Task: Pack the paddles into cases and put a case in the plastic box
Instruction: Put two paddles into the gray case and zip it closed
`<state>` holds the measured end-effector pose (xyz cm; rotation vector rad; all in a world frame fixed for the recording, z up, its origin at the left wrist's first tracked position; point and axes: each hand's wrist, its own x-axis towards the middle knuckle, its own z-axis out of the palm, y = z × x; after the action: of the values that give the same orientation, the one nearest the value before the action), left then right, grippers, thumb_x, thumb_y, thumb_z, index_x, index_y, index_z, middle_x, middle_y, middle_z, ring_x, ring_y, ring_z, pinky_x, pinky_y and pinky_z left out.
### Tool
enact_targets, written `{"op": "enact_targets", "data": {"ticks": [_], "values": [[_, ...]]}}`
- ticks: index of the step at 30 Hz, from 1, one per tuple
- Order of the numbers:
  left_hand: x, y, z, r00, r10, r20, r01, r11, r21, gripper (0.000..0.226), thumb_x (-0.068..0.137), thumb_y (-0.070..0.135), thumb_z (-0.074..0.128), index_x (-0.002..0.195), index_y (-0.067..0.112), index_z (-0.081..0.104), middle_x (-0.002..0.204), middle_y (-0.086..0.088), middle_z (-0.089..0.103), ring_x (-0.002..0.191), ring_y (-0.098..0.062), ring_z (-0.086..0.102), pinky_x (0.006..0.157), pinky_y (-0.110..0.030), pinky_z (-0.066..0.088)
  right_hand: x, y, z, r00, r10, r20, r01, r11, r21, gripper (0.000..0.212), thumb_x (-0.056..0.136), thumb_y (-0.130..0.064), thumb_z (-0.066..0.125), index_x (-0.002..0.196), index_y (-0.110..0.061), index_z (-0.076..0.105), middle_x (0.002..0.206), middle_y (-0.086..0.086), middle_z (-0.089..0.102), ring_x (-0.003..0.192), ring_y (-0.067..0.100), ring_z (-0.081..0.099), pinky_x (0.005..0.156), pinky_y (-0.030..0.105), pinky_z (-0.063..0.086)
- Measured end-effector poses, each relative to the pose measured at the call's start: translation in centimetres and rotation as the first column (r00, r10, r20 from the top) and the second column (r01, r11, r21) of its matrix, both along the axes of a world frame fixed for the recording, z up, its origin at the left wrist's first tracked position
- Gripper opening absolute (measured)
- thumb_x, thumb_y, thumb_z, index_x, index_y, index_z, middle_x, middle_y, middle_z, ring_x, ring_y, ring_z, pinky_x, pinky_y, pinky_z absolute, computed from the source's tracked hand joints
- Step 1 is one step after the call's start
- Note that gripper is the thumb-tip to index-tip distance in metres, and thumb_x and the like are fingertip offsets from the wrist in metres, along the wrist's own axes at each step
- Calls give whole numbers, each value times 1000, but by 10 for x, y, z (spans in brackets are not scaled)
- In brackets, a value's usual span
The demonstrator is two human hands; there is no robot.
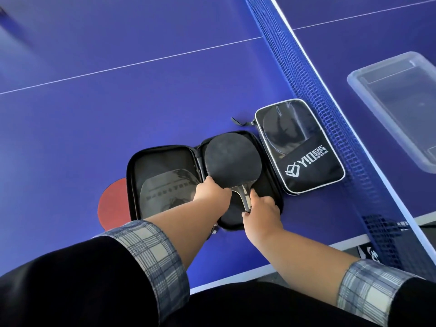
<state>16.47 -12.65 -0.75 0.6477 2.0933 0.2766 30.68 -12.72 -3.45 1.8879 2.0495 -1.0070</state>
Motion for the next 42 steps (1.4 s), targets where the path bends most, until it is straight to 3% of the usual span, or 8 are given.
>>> {"op": "enact_targets", "data": {"ticks": [4, 10, 12, 16, 27, 32, 35, 42], "values": [[-4, -13, 5, 996, -91, -2, 91, 995, 33, 35, 88, 30, 50, 119, 16, 53, 115, -8, 59, 95, -31, 62, 82, -40, 54, -1, -2, 1, 1000, 16, 25, -17, 999, 30, 71, 97, -32, 58, 157, -21, 21, 138, 10, 43, 123, 30, 46, 101, 37, 43], [-31, -59, 18, 999, -34, -6, 35, 968, 248, 24, 86, 26, 49, 107, 31, 60, 103, 9, 66, 78, -19, 66, 69, -33, 56, -23, -15, 23, 998, -62, 26, 57, 985, 164, 89, 87, -47, 65, 156, -18, 18, 156, 4, 29, 135, 30, 36, 107, 44, 37], [-52, -76, 24, 999, 31, -16, -24, 942, 335, 23, 89, 29, 47, 106, 39, 58, 97, 15, 66, 74, -8, 64, 74, -33, 57, -45, -24, 34, 999, 8, -31, 0, 970, 245, 85, 88, -45, 64, 156, -20, 20, 157, 2, 28, 138, 29, 33, 110, 43, 33], [-105, -117, 34, 982, 154, -111, -91, 895, 438, 19, 91, 35, 42, 98, 44, 57, 70, 14, 65, 48, 1, 58, 48, -22, 44, -97, -50, 52, 958, 272, -85, -225, 905, 361, 78, 91, -46, 60, 155, -21, 24, 157, 0, 29, 143, 23, 26, 117, 37, 23], [-210, -205, 2, 903, 427, 47, -428, 903, 35, 62, 86, 26, 53, 145, 17, 38, 121, -9, 59, 77, -24, 65, 54, -27, 46, -209, -127, 40, 543, 834, 98, -821, 502, 270, 66, 99, -39, 47, 156, -17, 23, 165, 6, 14, 150, 22, 18, 122, 46, 6], [-216, -196, -7, 900, 415, 131, -425, 903, 61, 4, 85, 22, 50, 87, 21, 53, 84, -6, 59, 57, -21, 50, 50, -25, 40, -213, -139, 14, 390, 837, 385, -915, 398, 62, 82, 97, -43, 46, 157, -10, 1, 167, 11, -4, 153, 28, -1, 117, 61, -4], [-220, -189, -9, 847, 490, 205, -501, 865, 3, 15, 88, 24, 50, 91, 12, 58, 69, -3, 49, 57, -23, 46, 53, -24, 37, -210, -144, 7, 379, 836, 397, -915, 403, 25, 84, 96, -41, 49, 157, -10, 0, 166, 10, -5, 153, 28, -7, 115, 64, -6], [-228, -180, -24, 645, 628, 435, -699, 716, 2, 32, 97, 22, 56, 122, 3, 59, 92, -7, 60, 83, -27, 58, 80, -38, 54, -207, -150, 11, 425, 823, 377, -901, 426, 84, 81, 96, -42, 51, 157, -10, 9, 166, 12, 0, 153, 29, -9, 116, 62, -5]]}}
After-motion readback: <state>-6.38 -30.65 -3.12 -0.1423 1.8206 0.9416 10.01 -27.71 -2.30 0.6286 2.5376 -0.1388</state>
